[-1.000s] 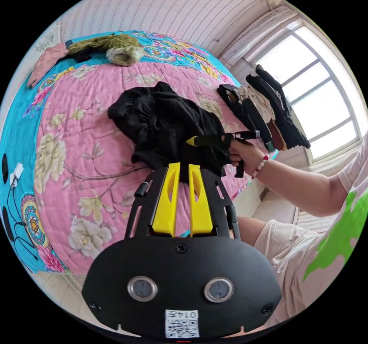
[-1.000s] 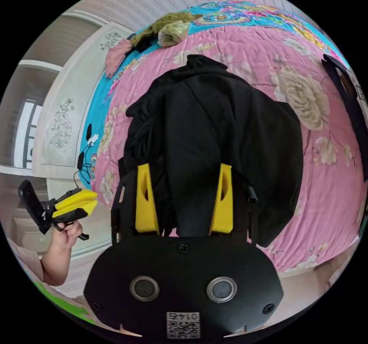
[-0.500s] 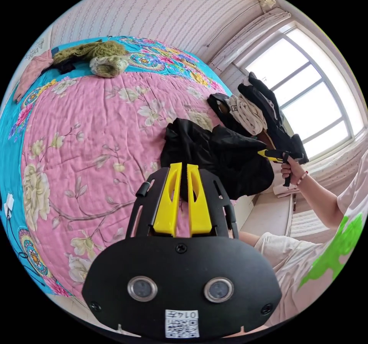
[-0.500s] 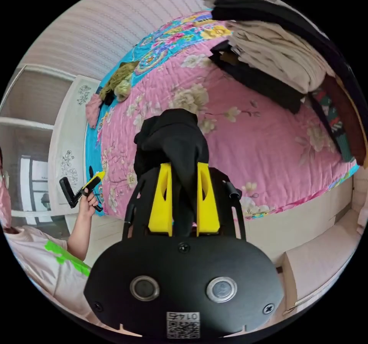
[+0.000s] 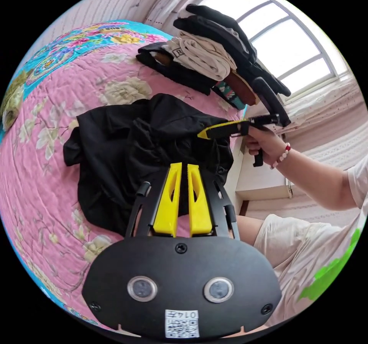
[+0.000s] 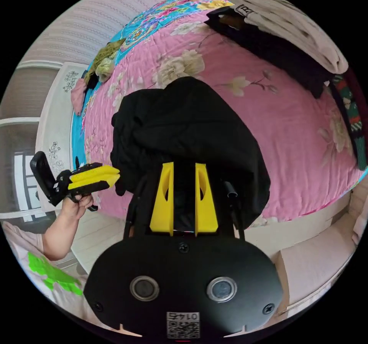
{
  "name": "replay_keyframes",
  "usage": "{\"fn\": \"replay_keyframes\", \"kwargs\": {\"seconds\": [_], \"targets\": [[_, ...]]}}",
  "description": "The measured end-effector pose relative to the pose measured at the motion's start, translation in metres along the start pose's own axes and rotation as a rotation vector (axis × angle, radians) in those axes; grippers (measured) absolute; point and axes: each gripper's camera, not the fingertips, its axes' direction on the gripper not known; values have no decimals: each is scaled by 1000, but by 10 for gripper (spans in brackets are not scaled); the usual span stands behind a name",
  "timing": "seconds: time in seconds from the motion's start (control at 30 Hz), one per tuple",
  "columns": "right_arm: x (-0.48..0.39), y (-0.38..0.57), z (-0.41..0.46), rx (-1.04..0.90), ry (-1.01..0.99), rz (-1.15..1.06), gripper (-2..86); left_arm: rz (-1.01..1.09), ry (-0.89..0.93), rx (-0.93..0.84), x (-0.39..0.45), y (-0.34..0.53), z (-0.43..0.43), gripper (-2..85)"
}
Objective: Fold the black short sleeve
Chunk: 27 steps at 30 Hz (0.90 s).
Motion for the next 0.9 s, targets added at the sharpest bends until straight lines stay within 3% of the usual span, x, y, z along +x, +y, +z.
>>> {"fn": "replay_keyframes", "kwargs": {"seconds": [0.17,0.43,0.53,0.6,0.8,0.9], "targets": [[-5,-30,-45,124,-32,-17,109,69,-47,-81,25,-51,41,49],[-33,32,-37,-93,-37,-59,188,86,-161,-83,58,-70,49,64],[-61,82,-14,-155,97,-78,149,101,-239,-86,70,-69,53,63],[-81,115,-5,-148,83,-110,23,102,-246,-96,75,-69,57,63],[-150,184,-91,139,35,-218,5,169,-179,-39,106,-60,27,68],[-191,211,-134,189,-8,-321,4,294,-217,32,144,-59,-10,79]]}}
